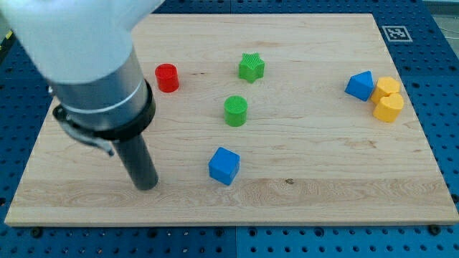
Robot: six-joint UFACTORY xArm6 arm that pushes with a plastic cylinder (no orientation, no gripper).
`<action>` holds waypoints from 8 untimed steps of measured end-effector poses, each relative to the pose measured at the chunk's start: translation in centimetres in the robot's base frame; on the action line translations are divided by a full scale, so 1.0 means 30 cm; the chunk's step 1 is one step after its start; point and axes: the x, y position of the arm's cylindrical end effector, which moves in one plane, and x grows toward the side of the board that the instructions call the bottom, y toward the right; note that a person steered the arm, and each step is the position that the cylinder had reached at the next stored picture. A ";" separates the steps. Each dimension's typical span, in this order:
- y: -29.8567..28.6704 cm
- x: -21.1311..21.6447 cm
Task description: Push the blue cube into the group of the blocks
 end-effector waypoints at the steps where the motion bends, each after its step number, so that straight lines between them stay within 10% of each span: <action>1: 0.114 -0.023; 8: 0.614 0.001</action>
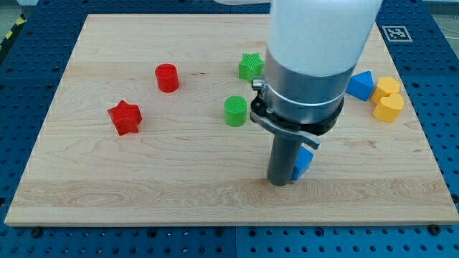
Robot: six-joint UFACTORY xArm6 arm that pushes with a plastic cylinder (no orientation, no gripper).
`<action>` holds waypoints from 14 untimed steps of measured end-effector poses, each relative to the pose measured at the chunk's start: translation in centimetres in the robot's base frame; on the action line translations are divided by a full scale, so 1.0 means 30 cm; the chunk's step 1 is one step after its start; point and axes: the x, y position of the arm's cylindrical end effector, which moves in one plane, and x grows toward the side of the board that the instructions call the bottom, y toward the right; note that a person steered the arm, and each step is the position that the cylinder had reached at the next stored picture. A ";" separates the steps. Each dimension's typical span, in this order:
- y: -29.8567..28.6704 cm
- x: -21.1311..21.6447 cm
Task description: Push the blue cube into the group of the blocks
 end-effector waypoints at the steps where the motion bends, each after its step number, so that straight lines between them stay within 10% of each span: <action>1: 0.022 -0.095; 5: 0.044 0.060; 14: 0.202 -0.348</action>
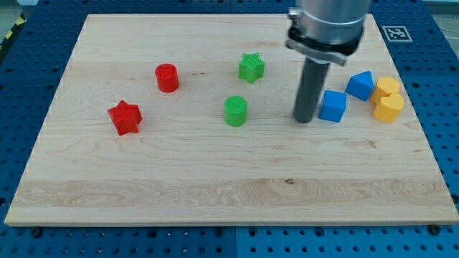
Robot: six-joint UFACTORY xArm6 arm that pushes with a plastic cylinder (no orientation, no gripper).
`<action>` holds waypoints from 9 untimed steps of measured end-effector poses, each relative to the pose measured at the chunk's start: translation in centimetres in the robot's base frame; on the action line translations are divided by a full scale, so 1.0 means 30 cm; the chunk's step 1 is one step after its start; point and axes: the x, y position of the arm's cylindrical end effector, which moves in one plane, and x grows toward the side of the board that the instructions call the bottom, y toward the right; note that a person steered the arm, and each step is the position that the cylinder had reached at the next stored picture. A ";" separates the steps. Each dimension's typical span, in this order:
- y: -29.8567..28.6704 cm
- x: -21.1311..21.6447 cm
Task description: Push the blue cube into the group of the blocks
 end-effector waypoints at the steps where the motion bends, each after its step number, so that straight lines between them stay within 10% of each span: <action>1: 0.064 -0.006; 6: 0.226 -0.084; 9: 0.307 0.106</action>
